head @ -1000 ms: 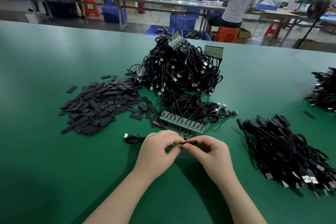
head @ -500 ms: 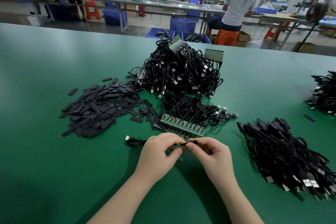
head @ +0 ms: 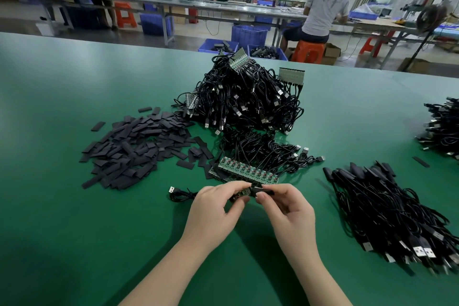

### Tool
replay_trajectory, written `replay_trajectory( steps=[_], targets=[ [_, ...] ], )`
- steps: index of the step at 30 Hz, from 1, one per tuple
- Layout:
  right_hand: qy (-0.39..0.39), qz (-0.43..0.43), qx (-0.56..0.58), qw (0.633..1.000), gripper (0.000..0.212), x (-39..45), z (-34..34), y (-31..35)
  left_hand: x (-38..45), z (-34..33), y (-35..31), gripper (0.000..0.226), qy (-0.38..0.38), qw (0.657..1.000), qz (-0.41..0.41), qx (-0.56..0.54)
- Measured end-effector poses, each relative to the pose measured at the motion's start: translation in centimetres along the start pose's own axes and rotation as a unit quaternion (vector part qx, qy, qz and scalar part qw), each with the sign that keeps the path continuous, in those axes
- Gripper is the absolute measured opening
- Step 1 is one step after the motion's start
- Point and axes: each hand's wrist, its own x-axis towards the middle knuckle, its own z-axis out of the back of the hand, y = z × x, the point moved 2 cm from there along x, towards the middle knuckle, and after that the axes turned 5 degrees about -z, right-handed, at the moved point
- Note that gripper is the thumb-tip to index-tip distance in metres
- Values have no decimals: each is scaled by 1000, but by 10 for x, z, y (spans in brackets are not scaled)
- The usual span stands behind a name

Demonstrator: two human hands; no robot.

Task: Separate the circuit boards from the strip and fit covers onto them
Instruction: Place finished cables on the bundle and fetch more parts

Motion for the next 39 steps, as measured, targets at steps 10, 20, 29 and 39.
replay_trajectory(
  steps=[10,20,29,39],
  targets=[
    [6,73,-85,994,32,-2,3,4,-1,1,-2,28,0,1000,0,-14],
    [19,91,-92,991,35,-1,4,5,-1,3,-7,28,7,1000,-19,-14],
    [37,60,-74,995,32,3,8,5,0,1,-7,31,26,999,-25,-5],
    [45,58,-86,994,36,3,8,5,1,0,-3,32,37,999,-22,-2]
  ],
)
